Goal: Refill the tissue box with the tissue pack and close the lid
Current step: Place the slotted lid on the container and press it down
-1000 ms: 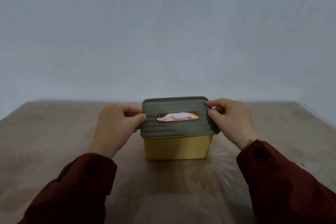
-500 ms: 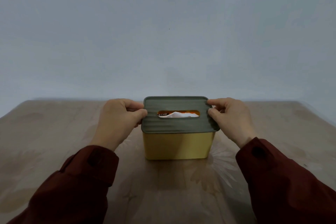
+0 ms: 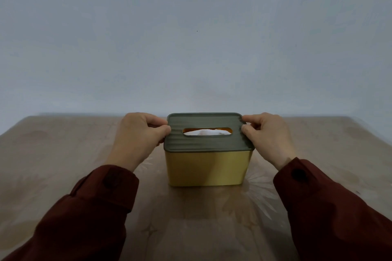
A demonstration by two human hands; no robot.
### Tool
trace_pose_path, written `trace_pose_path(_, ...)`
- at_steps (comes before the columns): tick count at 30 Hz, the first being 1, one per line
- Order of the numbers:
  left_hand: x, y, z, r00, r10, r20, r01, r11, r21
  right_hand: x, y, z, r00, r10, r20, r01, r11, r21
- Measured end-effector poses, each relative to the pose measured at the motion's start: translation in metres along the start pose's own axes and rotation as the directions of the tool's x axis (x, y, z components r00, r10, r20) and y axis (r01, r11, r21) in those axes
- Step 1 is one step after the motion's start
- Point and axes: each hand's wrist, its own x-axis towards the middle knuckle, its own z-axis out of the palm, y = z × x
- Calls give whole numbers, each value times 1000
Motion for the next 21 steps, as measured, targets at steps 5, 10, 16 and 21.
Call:
trace_pose_path(5, 1, 0, 0, 1000, 6, 3, -7, 1000, 26, 1, 1, 1, 1000, -8, 1, 8, 1000, -14)
trace_pose_path(10, 4, -2, 1, 1000, -3, 15, 2, 999, 41, 3, 1, 3, 1000, -17, 9, 17, 999, -35)
trace_pose_path(16, 5, -2, 2, 1000, 3, 17, -4, 999, 51, 1, 2, 4, 1000, -8, 20, 9, 999, -42)
trace_pose_path(21, 4, -2, 2, 1000, 9, 13, -10, 998, 57, 0, 3, 4, 1000, -13, 9, 14, 999, -50)
